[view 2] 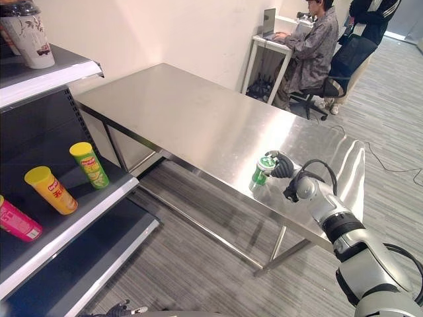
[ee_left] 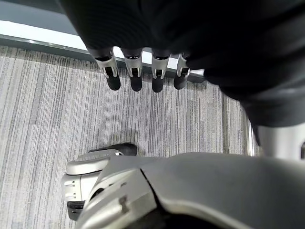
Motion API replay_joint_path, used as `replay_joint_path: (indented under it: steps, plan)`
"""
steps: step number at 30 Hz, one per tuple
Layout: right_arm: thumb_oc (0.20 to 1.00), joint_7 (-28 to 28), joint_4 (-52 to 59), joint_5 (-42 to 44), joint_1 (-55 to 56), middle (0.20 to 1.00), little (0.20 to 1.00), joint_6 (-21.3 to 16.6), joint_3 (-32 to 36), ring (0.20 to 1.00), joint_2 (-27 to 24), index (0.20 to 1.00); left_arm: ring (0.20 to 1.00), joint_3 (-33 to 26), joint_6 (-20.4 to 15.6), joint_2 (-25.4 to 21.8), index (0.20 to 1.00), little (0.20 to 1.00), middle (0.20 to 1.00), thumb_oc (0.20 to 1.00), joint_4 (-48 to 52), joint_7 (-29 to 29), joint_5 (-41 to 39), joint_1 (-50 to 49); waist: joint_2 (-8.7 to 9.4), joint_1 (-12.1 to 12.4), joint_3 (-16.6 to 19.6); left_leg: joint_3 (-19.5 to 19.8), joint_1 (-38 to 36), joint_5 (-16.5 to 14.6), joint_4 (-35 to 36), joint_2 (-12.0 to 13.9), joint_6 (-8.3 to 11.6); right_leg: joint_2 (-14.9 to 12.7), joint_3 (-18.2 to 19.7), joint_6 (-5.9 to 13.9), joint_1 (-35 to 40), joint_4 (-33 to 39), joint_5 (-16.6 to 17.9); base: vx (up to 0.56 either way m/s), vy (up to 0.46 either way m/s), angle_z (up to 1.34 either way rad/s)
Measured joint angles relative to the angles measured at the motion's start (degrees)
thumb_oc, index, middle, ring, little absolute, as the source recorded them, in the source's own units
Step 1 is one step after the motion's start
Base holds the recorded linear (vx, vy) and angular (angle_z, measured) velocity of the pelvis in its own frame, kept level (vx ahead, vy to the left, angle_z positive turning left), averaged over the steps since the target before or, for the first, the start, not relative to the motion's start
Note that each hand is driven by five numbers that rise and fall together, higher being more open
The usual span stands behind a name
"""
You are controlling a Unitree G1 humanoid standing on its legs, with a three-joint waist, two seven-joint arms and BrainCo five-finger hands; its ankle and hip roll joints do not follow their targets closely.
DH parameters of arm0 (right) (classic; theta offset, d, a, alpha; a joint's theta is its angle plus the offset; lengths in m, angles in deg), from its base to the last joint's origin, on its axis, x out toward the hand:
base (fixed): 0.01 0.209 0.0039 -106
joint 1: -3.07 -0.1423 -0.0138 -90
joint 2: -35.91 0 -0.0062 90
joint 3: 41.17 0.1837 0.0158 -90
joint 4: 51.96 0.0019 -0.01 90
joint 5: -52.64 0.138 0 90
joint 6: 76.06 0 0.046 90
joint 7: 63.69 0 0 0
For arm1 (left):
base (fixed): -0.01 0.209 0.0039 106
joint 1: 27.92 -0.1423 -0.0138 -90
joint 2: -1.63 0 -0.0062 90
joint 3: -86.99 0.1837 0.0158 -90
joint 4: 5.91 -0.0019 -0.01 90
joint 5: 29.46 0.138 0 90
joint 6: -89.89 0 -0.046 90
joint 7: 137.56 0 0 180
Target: Put the goods on the table back onto the shelves and tidy them up.
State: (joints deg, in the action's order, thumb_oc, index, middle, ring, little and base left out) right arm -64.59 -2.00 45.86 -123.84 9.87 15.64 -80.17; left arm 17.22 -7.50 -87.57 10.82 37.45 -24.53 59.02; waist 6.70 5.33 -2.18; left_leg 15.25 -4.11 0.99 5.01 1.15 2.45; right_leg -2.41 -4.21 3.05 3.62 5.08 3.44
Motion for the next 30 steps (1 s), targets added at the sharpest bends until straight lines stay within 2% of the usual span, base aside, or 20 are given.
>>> replay_joint_path:
  steps: [15, 27, 30]
  plan:
    - [0.2, -0.5, 0.2, -3.8, 0.0, 0.2, 0.2, -0.3, 0.0, 0.2, 0.0, 0.2, 1.0, 0.0, 0.0, 0.1, 1.0, 1.0, 1.0, 1.0, 0.3, -0.3, 0.2, -0.3, -0.28, 0.0, 0.1, 0.0, 0.0, 0.0, 0.0, 0.0, 0.0, 0.0, 0.1, -0.01, -0.1, 0.0, 0.0, 0.0, 0.0, 0.0]
    - [0.2, -3.7, 0.1, -6.2, 0.0, 0.2, 0.2, 0.0, 0.2, 0.2, 0.0, 0.2, 1.0, 0.0, -0.1, 0.5, 1.0, 1.0, 1.0, 1.0, 0.4, -0.7, 0.2, -0.3, -1.01, 0.0, 0.0, 0.0, 0.1, 0.0, 0.0, 0.0, 0.0, 0.0, 0.1, -0.01, -0.2, 0.3, 0.0, 0.0, 0.0, 0.0]
    - [0.2, -4.8, 0.1, -6.2, 0.0, 0.2, 0.2, 1.2, 1.4, 0.2, 0.0, 0.2, 1.0, 0.0, -0.1, 0.6, 1.0, 1.0, 1.0, 1.0, 0.4, -1.1, 0.2, -0.3, -1.3, 0.0, -0.2, 0.0, 0.1, 0.0, 0.0, 0.0, -0.01, 0.0, 0.1, -0.01, -0.2, 0.3, 0.0, 0.0, 0.0, 0.0]
